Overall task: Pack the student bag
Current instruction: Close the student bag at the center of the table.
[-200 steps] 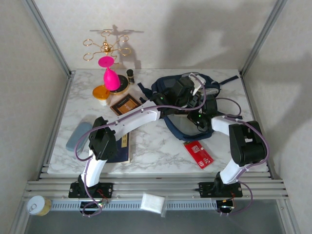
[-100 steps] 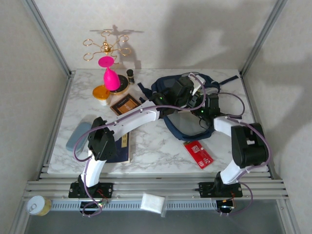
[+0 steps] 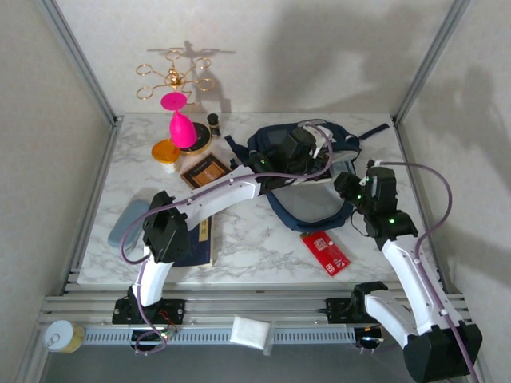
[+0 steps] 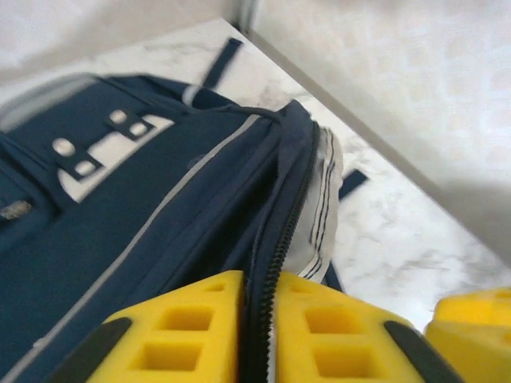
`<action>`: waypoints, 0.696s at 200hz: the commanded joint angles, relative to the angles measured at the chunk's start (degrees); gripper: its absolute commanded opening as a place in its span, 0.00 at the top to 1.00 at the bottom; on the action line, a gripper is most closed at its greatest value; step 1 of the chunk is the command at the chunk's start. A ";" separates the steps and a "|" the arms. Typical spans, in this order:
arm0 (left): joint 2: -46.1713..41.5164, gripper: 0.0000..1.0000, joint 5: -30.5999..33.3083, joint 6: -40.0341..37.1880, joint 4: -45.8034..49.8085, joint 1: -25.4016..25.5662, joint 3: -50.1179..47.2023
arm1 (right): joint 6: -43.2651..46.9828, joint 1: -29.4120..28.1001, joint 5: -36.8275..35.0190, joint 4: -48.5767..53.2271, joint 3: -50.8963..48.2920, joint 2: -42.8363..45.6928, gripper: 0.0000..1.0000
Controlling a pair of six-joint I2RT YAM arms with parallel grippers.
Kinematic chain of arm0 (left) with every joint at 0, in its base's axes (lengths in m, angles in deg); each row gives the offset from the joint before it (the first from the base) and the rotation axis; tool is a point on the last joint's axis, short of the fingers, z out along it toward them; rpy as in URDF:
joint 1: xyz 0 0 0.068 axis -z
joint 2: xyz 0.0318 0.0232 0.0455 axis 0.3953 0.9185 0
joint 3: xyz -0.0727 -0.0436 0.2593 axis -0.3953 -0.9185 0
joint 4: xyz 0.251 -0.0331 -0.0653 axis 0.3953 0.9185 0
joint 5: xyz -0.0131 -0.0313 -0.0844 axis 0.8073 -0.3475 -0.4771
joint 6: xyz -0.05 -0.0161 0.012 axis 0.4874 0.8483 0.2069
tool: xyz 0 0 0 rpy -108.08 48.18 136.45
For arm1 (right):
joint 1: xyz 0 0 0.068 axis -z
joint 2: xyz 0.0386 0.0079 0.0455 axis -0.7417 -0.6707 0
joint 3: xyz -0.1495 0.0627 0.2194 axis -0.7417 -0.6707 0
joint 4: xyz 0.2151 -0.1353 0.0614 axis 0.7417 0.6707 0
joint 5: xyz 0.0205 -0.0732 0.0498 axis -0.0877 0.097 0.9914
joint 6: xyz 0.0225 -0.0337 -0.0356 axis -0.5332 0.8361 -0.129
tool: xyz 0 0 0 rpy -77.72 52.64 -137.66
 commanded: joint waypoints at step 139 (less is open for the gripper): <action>-64.54 0.43 13.19 34.29 15.05 -24.09 -70.61 | -5.65 -34.33 10.48 -7.44 13.01 -32.59 0.38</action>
